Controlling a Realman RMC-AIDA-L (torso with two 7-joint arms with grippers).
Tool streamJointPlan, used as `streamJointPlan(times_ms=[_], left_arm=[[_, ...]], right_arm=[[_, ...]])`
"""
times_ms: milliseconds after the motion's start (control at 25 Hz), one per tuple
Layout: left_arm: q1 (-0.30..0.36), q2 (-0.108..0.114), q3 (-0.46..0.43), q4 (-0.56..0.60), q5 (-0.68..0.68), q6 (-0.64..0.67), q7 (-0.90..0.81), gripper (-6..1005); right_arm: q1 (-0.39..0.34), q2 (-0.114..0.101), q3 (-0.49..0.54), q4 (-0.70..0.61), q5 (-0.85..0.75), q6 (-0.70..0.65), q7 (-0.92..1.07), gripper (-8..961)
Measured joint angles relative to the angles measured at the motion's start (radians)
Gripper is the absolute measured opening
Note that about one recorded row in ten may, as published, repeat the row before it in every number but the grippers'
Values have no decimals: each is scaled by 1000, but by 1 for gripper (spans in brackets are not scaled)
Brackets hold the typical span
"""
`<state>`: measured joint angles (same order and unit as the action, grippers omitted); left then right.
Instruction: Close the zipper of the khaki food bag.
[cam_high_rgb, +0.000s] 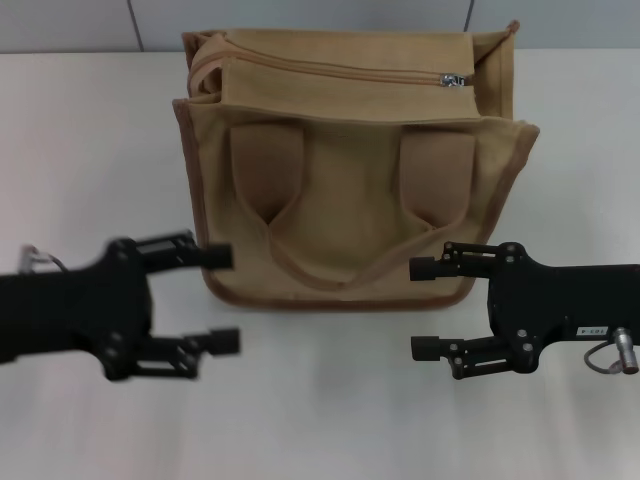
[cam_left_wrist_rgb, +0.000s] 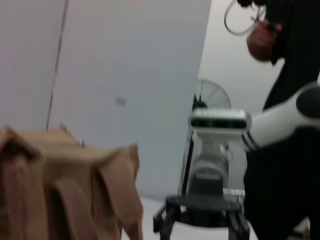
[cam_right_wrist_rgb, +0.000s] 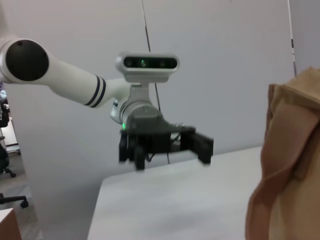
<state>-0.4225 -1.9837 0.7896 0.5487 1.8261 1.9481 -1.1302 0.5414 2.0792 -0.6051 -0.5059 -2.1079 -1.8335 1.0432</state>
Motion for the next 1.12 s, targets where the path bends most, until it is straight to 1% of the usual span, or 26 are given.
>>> streamJointPlan(times_ms=[120, 160, 320, 720, 1120], left_arm=[[0, -35, -1, -2, 61, -48, 41, 829], [0, -35, -1, -2, 61, -48, 41, 829], [-9, -50, 5, -3, 96, -68, 44, 829], [-11, -59, 4, -3, 101, -88, 44, 829], [-11, -57, 5, -3, 103, -88, 43, 829]], right_arm=[[0, 0, -8, 27, 0, 34, -13, 823], [0, 0, -8, 27, 0, 34, -13, 823], [2, 0, -9, 48, 1, 43, -32, 823], [8, -1, -8, 59, 1, 43, -38, 823], [12, -1, -8, 64, 1, 42, -38, 823]])
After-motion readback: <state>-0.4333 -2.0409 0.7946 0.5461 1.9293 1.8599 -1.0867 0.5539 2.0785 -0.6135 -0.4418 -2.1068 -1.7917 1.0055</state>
